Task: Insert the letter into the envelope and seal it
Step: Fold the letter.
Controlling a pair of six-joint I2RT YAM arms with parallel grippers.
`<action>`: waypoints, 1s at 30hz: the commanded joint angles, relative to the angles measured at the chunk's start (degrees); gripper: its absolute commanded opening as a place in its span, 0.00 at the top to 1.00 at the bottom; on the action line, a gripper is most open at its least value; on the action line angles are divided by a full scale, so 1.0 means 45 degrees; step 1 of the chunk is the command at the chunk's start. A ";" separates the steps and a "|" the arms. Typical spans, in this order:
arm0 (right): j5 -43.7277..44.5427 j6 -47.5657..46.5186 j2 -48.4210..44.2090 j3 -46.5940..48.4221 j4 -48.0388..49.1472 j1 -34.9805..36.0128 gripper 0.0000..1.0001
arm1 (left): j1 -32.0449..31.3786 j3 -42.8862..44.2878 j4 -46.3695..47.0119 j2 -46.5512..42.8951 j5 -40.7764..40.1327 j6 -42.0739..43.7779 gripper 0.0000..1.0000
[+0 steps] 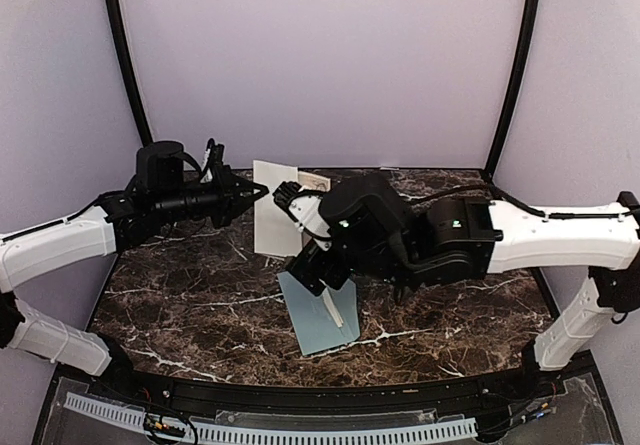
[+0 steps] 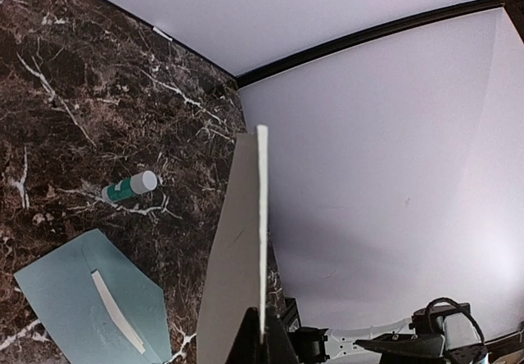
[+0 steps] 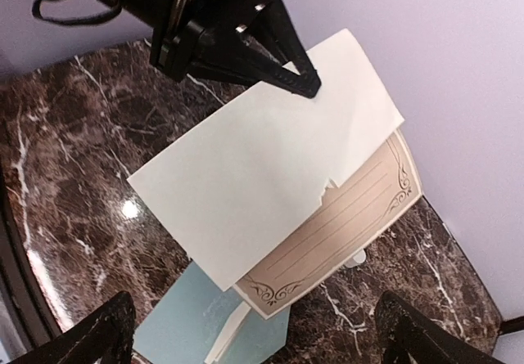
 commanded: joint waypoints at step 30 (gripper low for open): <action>-1.0992 0.8048 -0.4349 -0.5513 0.6111 -0.8130 0.04 | 0.0292 -0.0262 0.5206 -0.2108 0.5153 0.3492 1.00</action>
